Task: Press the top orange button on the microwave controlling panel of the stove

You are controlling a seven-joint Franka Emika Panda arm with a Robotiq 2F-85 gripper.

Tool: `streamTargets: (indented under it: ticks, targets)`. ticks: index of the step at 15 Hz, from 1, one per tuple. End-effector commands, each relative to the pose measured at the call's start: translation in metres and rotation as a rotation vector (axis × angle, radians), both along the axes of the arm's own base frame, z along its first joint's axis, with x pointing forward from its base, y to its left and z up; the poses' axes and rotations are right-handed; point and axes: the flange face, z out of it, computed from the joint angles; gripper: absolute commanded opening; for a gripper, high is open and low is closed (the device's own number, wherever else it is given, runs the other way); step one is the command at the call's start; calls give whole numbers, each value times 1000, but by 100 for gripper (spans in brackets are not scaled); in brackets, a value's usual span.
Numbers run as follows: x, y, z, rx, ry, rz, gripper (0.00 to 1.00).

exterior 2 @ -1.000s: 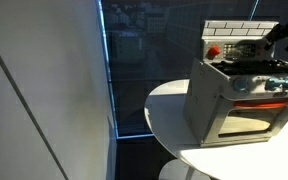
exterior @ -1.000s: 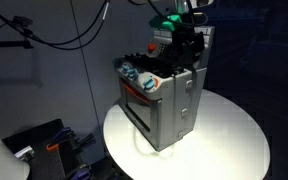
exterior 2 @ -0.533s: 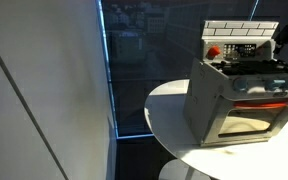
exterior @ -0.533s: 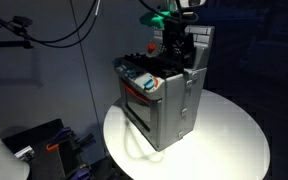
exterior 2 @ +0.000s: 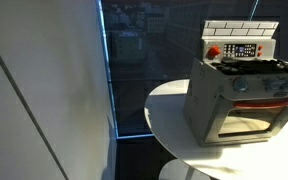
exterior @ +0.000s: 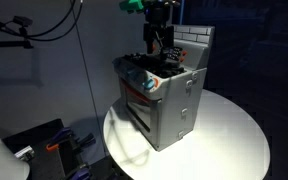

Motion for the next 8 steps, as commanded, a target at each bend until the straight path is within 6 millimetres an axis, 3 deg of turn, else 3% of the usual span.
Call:
streamTargets:
  ticks: [1,8]
  targets:
    - [-32,6,22,-12,59,61,100]
    - [-69,11,53,-54,99,109,100]
